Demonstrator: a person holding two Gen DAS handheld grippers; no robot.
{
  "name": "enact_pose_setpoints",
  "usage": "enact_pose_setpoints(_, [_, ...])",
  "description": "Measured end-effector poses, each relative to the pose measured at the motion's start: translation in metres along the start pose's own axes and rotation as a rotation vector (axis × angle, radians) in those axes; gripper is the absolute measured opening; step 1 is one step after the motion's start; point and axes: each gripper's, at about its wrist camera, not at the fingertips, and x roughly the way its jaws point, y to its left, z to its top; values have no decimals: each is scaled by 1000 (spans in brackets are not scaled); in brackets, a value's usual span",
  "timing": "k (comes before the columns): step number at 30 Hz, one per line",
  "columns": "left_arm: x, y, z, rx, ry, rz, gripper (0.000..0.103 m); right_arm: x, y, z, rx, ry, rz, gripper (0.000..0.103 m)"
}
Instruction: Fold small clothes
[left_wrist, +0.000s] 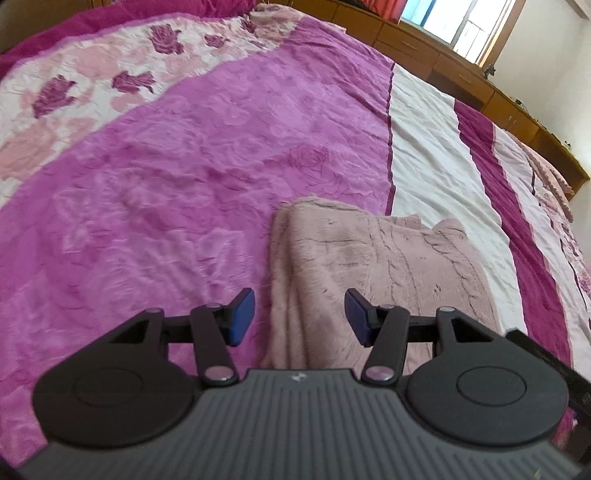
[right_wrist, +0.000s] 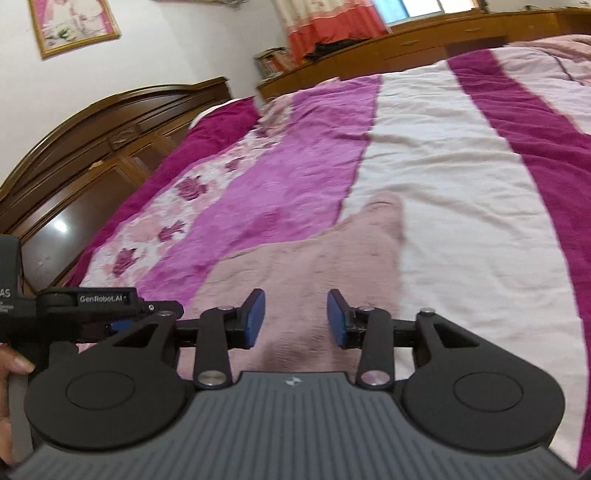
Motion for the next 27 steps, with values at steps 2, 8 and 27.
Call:
enact_pose_setpoints(2, [14,-4,2,3,19,3,55,-3,-9,-3,19,-6,-27,51])
enact_pose_setpoints(8, [45,-2,0,-32,69,-54,29,1,-24,-13,47,12,-70,51])
enact_pose_setpoints(27, [41,-3,0,58,-1,22,25,19,-4,-30,34,90,12,54])
